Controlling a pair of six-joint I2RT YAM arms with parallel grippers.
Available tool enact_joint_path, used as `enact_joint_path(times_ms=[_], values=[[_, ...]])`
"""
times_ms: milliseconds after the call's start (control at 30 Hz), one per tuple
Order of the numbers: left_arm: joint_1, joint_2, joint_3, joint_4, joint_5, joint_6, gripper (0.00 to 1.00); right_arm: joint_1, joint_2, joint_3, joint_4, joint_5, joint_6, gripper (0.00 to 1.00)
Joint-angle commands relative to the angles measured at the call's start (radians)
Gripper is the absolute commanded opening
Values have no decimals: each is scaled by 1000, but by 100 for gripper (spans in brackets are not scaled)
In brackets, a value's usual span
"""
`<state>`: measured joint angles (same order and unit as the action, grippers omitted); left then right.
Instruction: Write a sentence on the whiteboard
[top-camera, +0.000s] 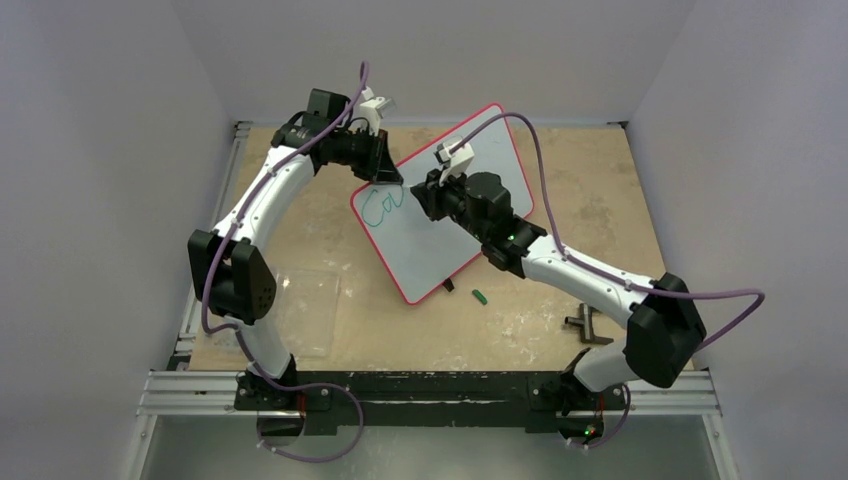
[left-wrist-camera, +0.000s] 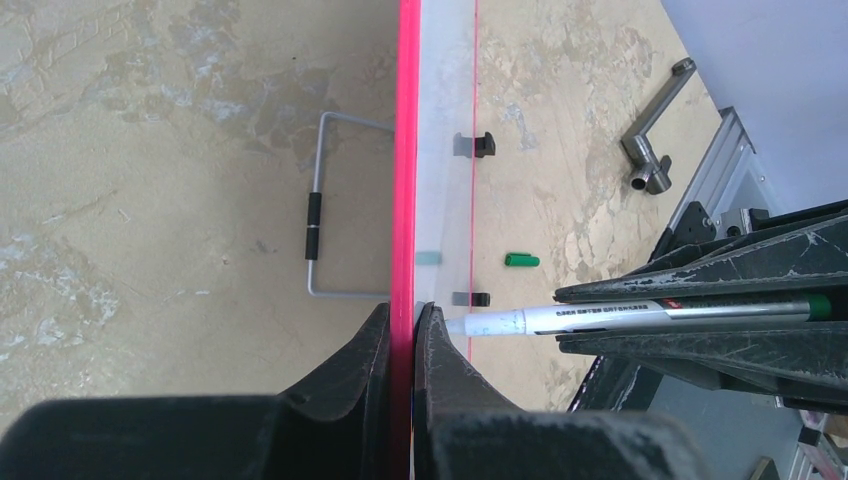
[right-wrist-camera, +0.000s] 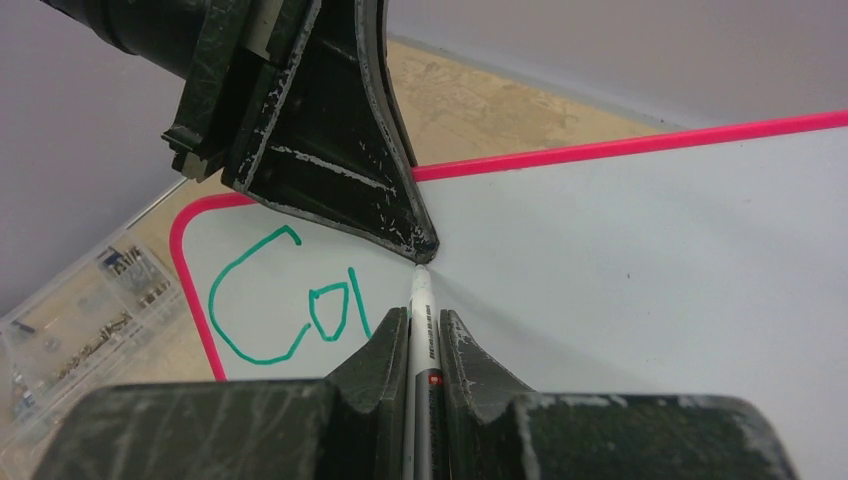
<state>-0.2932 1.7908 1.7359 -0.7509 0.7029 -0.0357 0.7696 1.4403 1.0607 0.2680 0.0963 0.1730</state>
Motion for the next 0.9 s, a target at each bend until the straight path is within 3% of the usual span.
enact_joint_path(times_ms=[0,867], values=[[-14,-19,-22,-35,-186,115,0,-5,25,49,-1,15,-8,0],[-17,-26,-21,-35,-189,116,0,-6,-87,-75,-36,50,7,0]])
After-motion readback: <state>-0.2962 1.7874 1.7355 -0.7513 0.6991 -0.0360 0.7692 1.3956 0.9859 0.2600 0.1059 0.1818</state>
